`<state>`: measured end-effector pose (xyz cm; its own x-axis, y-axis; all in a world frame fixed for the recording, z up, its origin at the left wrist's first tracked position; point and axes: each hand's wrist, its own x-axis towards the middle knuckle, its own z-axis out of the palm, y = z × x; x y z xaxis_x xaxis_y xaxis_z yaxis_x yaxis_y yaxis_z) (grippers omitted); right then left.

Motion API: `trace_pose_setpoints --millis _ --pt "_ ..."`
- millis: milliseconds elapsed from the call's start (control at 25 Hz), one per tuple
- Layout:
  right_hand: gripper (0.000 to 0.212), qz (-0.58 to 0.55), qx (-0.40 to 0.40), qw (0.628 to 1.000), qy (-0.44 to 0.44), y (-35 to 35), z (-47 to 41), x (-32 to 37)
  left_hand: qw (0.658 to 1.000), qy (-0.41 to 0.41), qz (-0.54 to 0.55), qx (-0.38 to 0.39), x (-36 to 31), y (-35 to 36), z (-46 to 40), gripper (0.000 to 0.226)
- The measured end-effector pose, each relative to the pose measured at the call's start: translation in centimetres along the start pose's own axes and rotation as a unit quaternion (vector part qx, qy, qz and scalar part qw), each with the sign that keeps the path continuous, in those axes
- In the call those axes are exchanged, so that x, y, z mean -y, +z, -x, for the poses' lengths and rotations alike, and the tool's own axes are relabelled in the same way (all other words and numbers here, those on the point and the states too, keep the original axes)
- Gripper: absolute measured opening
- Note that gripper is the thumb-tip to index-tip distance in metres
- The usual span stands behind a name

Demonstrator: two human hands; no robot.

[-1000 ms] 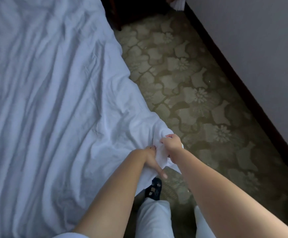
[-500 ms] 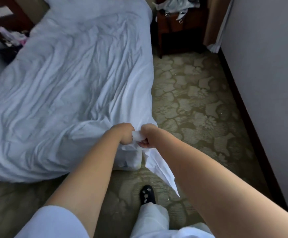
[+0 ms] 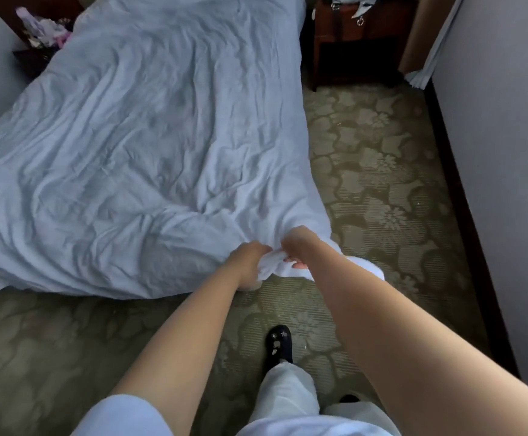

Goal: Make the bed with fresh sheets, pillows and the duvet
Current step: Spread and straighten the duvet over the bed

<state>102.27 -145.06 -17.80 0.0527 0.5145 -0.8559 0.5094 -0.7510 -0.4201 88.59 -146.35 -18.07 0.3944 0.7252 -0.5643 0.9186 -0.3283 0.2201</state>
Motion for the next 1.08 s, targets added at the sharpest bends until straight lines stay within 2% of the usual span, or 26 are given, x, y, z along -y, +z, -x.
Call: trace_pose_setpoints --millis 80,160,320,400,480,520,560,600,680,720,760,840,920,1000,1080 --pt "0.028 -0.044 -0.023 0.999 -0.02 -0.1 -1.2 0.0 0.999 0.005 0.028 -0.046 0.6 0.2 -0.7 0.059" --pt "0.028 -0.084 -0.025 0.996 0.017 -0.3 -1.5 0.2 0.997 -0.008 0.031 -0.072 2.0 0.7 -1.1 0.067" --pt "0.031 -0.103 -0.009 0.993 0.063 -0.6 -1.2 1.0 0.991 -0.078 -0.105 0.002 4.7 2.3 -1.0 0.085" --pt "0.032 -0.111 -0.013 0.993 0.048 -1.0 -1.0 1.4 0.989 -0.085 -0.117 -0.037 5.2 1.7 -1.2 0.076" --pt "0.032 -0.094 -0.017 0.995 0.03 -1.4 -1.3 1.9 0.979 -0.08 -0.168 -0.079 5.2 0.1 -1.8 0.051" --pt "0.031 -0.074 -0.016 0.997 0.029 -1.6 -1.5 2.1 0.978 -0.087 -0.176 -0.075 5.1 -0.6 -2.1 0.04" --pt "0.03 -0.034 -0.008 0.999 0.029 -1.6 -1.7 2.1 0.981 -0.104 -0.156 -0.046 5.1 -1.2 -2.5 0.034" --pt "0.029 0.018 0.018 0.999 0.037 -1.4 -1.7 1.9 0.985 -0.12 -0.122 0.02 5.4 -1.3 -2.9 0.036" --pt "0.023 0.068 0.074 0.994 0.045 -0.6 -1.0 1.9 0.965 -0.114 -0.076 0.224 5.5 -1.4 -3.2 0.045" --pt "0.017 0.076 0.093 0.992 0.04 -0.1 -0.6 1.9 0.949 -0.104 -0.064 0.29 5.5 -1.3 -3.4 0.051" --pt "0.015 0.093 0.098 0.991 0.027 0.2 -0.5 2.1 0.946 -0.094 -0.053 0.305 5.5 -1.1 -3.7 0.057" --pt "0.031 0.108 0.067 0.992 -0.007 0.3 -1.8 2.9 0.966 -0.096 -0.009 0.24 5.6 -1.2 -4.4 0.06" --pt "0.035 0.088 0.039 0.995 -0.021 -0.1 -3.8 3.5 0.975 -0.126 -0.014 0.182 5.7 -1.8 -4.9 0.058" --pt "0.033 0.102 0.02 0.995 -0.007 -0.4 -5.3 3.6 0.973 -0.139 -0.03 0.179 6.4 -2.3 -5.8 0.058" --pt "0.04 0.119 0.01 0.993 0.001 -0.8 -6.3 4.2 0.973 -0.139 -0.017 0.185 7.0 -3.3 -6.8 0.057"
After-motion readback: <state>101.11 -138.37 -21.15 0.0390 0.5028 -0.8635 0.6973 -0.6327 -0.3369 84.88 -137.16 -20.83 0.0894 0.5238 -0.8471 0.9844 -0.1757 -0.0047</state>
